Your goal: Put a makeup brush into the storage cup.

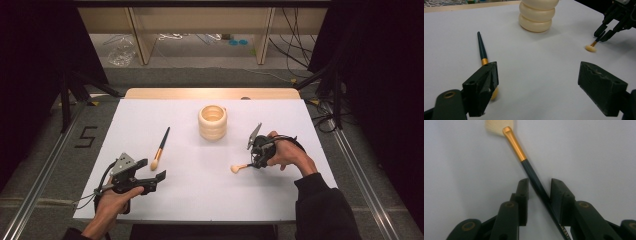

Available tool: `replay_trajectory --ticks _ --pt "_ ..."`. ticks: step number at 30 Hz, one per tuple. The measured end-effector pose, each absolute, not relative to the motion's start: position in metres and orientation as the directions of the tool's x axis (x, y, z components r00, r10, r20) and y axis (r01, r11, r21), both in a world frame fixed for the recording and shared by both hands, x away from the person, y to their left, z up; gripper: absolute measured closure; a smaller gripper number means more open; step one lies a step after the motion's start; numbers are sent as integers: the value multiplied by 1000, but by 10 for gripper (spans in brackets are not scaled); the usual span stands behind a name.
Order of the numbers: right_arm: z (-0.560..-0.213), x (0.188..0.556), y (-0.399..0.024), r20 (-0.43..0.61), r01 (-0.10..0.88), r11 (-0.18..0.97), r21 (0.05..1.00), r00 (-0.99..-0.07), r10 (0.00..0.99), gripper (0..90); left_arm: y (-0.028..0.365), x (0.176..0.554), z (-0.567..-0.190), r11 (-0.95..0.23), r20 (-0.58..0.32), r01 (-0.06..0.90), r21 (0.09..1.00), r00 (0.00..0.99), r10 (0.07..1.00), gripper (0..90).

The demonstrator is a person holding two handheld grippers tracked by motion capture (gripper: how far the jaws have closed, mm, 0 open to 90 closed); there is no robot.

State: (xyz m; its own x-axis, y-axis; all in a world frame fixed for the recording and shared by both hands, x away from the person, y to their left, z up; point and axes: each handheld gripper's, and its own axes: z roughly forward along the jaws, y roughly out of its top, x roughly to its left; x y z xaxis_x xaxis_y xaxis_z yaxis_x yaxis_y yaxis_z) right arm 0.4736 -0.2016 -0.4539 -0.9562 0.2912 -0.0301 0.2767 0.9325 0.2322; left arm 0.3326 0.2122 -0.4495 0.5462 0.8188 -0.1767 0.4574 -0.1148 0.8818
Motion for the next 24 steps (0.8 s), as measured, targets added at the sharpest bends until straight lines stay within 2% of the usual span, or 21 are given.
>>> replay_trajectory --ticks 24 --pt "-453 472 -191 -30 264 951 164 -962 272 791 213 333 -449 -123 -167 447 886 554 815 165"
